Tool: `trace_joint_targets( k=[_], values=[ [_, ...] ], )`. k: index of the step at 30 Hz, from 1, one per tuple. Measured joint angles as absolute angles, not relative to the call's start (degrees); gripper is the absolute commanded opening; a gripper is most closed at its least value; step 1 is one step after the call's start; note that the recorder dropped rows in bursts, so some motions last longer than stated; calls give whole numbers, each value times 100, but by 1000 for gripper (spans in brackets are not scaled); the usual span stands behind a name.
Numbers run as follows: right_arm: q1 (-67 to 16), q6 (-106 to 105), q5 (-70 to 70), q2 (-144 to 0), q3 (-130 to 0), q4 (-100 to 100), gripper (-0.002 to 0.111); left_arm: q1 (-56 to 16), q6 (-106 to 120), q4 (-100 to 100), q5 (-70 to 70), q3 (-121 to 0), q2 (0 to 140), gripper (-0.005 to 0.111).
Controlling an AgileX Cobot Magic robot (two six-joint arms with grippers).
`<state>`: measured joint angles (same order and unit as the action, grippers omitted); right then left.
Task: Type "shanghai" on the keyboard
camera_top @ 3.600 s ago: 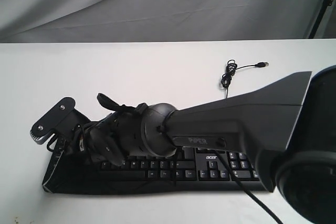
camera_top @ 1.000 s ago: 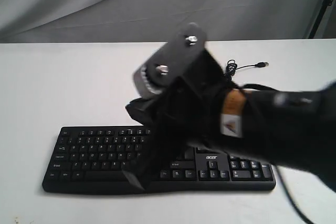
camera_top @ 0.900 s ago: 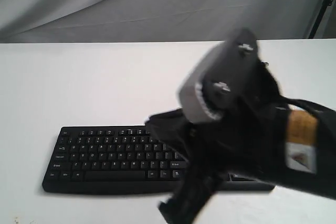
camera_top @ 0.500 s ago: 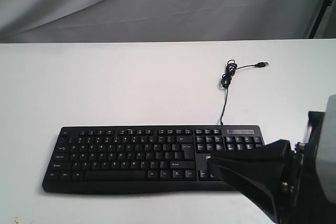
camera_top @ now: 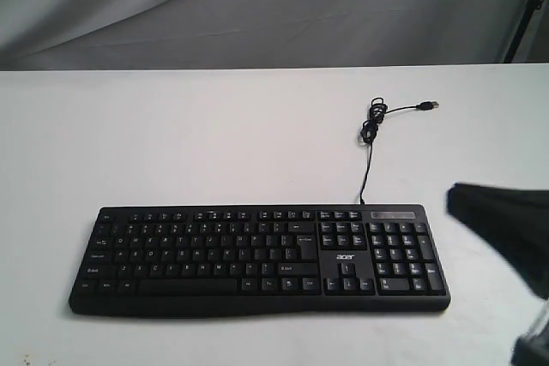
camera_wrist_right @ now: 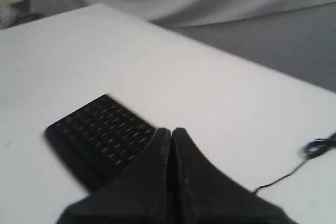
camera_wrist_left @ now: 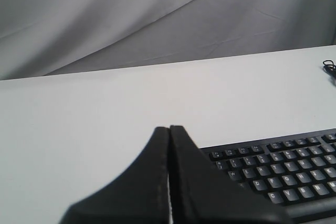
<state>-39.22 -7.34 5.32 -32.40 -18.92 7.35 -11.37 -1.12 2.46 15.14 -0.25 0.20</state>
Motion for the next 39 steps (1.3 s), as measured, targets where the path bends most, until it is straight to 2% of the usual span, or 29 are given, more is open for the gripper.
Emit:
trace_joint_targets(
  k=[7, 11, 29, 39],
  values=[
    [-2172, -734, 462, -1224, -1317, 783, 0, -1137, -112, 246, 1514, -25, 20, 0],
    [-1721, -734, 473, -372, -1018, 752, 0, -1137, -112, 246, 1514, -25, 20, 0],
    [-1702, -701, 335, -38, -30, -51, 0, -1137, -112, 246, 1514, -25, 20, 0],
    [-1702, -417, 1336, -38, -16, -1010, 0, -1137, -112, 246, 1514, -25, 20, 0]
  ],
)
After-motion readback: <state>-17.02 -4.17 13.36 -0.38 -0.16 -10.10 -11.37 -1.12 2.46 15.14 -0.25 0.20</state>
